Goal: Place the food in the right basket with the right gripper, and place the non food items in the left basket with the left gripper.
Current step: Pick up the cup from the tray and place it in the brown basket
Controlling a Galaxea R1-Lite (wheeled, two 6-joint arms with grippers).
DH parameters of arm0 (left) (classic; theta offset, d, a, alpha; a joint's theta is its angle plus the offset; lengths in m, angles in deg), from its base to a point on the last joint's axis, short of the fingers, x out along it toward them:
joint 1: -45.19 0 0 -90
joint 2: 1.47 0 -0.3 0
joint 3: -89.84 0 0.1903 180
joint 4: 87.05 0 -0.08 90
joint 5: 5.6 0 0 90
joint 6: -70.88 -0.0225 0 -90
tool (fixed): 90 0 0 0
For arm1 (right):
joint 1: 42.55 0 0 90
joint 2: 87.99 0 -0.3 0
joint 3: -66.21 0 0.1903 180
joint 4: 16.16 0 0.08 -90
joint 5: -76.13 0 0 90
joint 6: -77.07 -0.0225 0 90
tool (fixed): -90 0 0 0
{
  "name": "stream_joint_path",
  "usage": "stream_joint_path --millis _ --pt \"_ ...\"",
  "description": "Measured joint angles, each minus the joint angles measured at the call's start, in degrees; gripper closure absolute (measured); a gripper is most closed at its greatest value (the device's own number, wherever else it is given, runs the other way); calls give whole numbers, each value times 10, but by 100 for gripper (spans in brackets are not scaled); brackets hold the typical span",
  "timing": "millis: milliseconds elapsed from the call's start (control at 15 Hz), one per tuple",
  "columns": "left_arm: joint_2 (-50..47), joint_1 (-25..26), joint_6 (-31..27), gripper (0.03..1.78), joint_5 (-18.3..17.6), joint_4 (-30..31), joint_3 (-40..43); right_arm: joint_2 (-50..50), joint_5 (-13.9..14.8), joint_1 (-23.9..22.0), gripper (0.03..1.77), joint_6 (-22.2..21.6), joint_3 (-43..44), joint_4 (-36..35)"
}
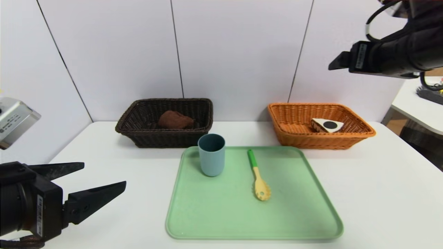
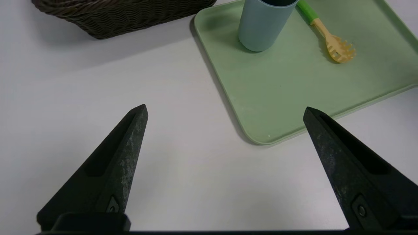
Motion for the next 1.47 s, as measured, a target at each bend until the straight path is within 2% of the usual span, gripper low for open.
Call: stream_joint_path --millis 133,200,467,667,800,1000,1133,1467 --pt "10 -25 -1 12 -10 59 24 54 -18 15 12 25 -36 1" --pt "16 -33 -5 12 -27 101 44 81 -24 22 12 33 -54 1" --pt "75 -41 -46 12 -98 306 130 167 -28 31 11 36 -114 0" --pt "151 -42 -52 12 -120 461 163 223 -28 25 11 35 -144 1" --pt "205 -42 -54 12 -123 540 177 251 -26 23 11 37 -149 -8" --pt "280 -41 -53 12 -110 620 187 275 -26 20 11 42 -140 -50" --pt "322 -42 -54 12 -104 673 189 293 -26 10 11 42 -152 -51" --pt "403 -41 -54 12 -81 757 209 321 -28 2 11 41 -177 -53"
